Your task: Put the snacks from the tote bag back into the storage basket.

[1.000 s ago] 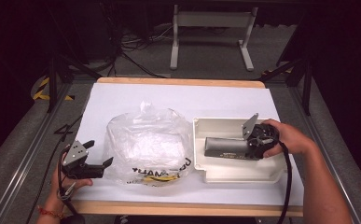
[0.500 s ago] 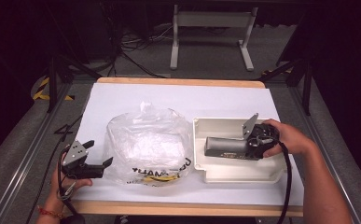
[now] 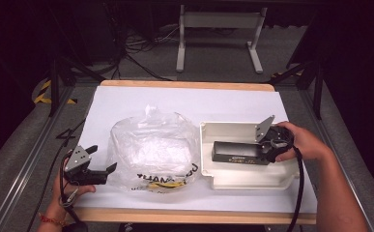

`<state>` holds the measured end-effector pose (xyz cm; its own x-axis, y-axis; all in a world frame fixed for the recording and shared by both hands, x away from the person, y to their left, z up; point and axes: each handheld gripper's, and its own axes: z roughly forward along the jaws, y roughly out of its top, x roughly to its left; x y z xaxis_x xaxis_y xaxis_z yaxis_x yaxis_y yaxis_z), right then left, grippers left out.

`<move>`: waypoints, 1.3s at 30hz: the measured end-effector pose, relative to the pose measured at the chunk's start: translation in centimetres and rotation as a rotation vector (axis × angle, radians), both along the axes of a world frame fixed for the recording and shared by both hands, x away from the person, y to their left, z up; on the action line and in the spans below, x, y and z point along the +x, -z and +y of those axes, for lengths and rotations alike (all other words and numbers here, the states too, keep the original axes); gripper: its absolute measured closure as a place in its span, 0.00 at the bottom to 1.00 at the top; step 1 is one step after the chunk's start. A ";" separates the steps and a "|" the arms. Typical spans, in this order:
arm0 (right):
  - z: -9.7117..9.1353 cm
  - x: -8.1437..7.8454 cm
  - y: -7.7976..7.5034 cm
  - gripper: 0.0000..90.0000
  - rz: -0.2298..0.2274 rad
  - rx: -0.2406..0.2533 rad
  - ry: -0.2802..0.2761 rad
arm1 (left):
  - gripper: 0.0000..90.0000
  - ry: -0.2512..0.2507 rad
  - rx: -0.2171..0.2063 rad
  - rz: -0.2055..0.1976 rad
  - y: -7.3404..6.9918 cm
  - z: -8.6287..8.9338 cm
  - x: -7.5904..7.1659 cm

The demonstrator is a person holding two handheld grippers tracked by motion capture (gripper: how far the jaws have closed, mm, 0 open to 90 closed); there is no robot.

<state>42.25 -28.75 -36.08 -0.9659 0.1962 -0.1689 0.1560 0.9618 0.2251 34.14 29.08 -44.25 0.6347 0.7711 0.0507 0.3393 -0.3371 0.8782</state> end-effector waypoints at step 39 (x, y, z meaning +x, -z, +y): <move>-0.9 -2.3 -2.6 0.39 -0.231 0.161 0.117 | 0.07 -0.003 -0.002 -0.004 -0.1 0.1 -0.1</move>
<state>39.91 -29.65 -33.45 -0.8747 0.3463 -0.3392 0.1911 0.8894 0.4153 34.07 29.16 -44.20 0.6321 0.7731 0.0521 0.3366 -0.3345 0.8802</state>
